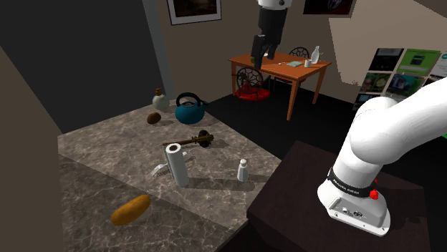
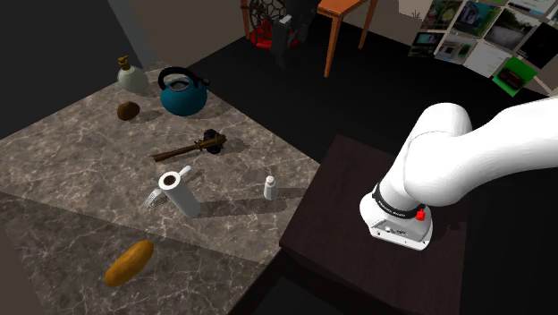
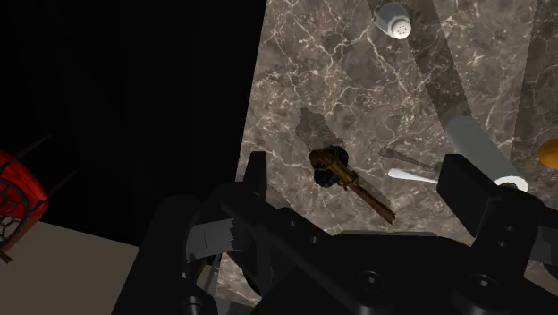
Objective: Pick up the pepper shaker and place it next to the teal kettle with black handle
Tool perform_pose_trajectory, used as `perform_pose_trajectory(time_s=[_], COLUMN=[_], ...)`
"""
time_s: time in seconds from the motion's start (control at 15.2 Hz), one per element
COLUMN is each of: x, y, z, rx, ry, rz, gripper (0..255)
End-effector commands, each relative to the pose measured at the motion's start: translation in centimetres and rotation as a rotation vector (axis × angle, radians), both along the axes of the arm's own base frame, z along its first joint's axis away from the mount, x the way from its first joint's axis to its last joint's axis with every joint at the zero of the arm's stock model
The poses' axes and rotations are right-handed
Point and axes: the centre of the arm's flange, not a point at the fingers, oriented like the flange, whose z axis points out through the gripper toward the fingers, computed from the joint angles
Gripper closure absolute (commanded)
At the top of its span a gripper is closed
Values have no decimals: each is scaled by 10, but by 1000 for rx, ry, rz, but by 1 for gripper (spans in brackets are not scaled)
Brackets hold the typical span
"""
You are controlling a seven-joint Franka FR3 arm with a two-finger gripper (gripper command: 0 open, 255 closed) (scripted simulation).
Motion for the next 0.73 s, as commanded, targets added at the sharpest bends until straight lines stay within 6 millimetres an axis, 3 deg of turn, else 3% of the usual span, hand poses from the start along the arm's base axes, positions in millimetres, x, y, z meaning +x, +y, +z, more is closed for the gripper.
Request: perform_pose_trajectory(time_s=[0.0, 0.66], x=[0, 19], y=[0, 35], z=[0, -126], rx=[0, 4], ry=[0, 55], rz=[0, -51], gripper=[0, 0])
